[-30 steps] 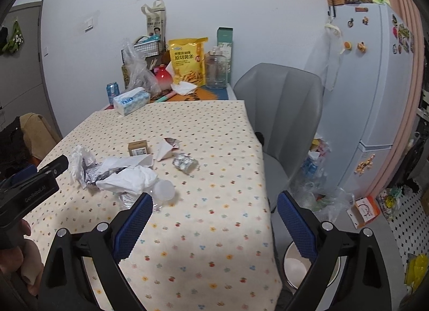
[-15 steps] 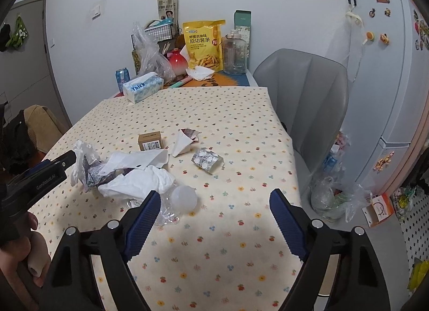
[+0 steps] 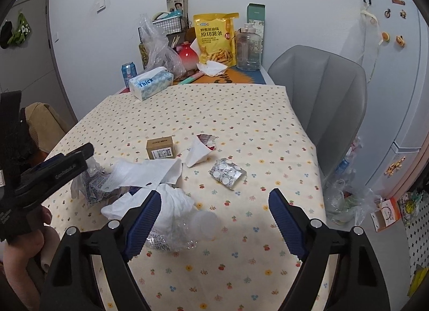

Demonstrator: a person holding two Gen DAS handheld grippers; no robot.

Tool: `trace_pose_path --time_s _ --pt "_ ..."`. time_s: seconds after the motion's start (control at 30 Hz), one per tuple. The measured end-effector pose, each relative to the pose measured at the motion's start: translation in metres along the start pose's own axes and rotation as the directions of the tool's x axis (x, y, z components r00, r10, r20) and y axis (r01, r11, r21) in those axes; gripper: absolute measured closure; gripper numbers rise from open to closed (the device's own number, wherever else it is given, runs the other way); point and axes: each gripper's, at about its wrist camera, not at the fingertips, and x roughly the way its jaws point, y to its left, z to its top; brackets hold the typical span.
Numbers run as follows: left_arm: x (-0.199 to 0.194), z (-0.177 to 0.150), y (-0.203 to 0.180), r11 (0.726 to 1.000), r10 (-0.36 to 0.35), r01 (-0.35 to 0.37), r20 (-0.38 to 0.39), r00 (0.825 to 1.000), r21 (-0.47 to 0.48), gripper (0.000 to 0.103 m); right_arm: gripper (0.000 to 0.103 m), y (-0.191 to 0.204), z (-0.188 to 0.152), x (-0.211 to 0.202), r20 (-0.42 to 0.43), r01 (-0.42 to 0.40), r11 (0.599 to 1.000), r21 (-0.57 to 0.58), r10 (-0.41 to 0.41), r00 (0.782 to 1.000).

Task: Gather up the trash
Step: 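Grasp the crumpled white tissue with the left gripper while the right gripper approaches the white paper sheet, then grasp the white paper sheet with the right gripper and lift it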

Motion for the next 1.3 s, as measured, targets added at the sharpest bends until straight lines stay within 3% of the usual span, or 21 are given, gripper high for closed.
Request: trace_pose_path --time_s 0.03,0.07,0.1,0.5,0.73,0.9,0.97,1.03,1.07,1.13,1.23,1.3 --pt "0.004 -0.001 0.0 1.0 -0.006 0.006 -0.012 1.0 -0.003 0.066 0.024 0.002 0.001 0.003 -0.004 -0.007 1.0 -0.003 0.007 1.0" --pt "0.006 -0.001 0.002 1.0 -0.011 0.011 -0.018 1.0 -0.008 0.084 0.025 0.004 0.001 0.005 -0.009 -0.016 1.0 -0.006 0.016 1.0" --pt "0.008 -0.001 0.005 0.999 -0.023 0.023 -0.024 0.999 -0.026 0.096 0.026 0.006 0.002 0.007 -0.014 -0.026 1.0 -0.008 0.026 1.0" --pt "-0.008 0.009 0.041 0.996 -0.025 0.028 0.036 0.999 -0.087 0.098 0.029 0.055 0.01 0.033 -0.054 -0.099 0.993 -0.071 0.095 0.994" --pt "0.0 0.005 0.058 0.994 -0.01 0.012 0.017 1.0 -0.111 0.098 0.027 0.084 0.013 0.043 -0.073 -0.115 0.987 -0.112 0.107 0.992" --pt "0.009 -0.002 0.056 0.994 -0.015 0.014 -0.005 1.0 -0.105 0.098 0.027 0.088 0.013 0.064 -0.104 -0.086 0.988 -0.125 0.073 0.992" --pt "0.012 -0.003 0.053 0.995 -0.013 0.012 -0.012 1.0 -0.098 0.098 0.032 0.087 0.011 0.072 -0.129 -0.091 0.988 -0.121 0.075 0.989" --pt "0.014 -0.005 0.052 0.995 -0.012 0.011 -0.015 1.0 -0.095 0.098 0.058 0.085 0.01 0.077 -0.15 -0.103 0.988 -0.119 0.085 0.985" --pt "0.014 -0.006 0.051 0.996 -0.012 0.01 -0.015 1.0 -0.093 0.098 0.063 0.084 0.01 0.077 -0.152 -0.108 0.988 -0.115 0.09 0.984" --pt "0.014 -0.006 0.049 0.996 -0.013 0.011 -0.017 1.0 -0.091 0.098 0.083 0.081 0.011 0.075 -0.147 -0.114 0.988 -0.107 0.098 0.984" --pt "0.012 -0.006 0.046 0.996 -0.016 0.014 -0.015 1.0 -0.088 0.097 0.095 0.078 0.013 0.072 -0.143 -0.132 0.987 -0.095 0.118 0.983" --pt "0.009 -0.006 0.044 0.996 -0.017 0.016 -0.011 1.0 -0.085 0.098 0.095 0.073 0.015 0.064 -0.118 -0.137 0.987 -0.08 0.127 0.985"
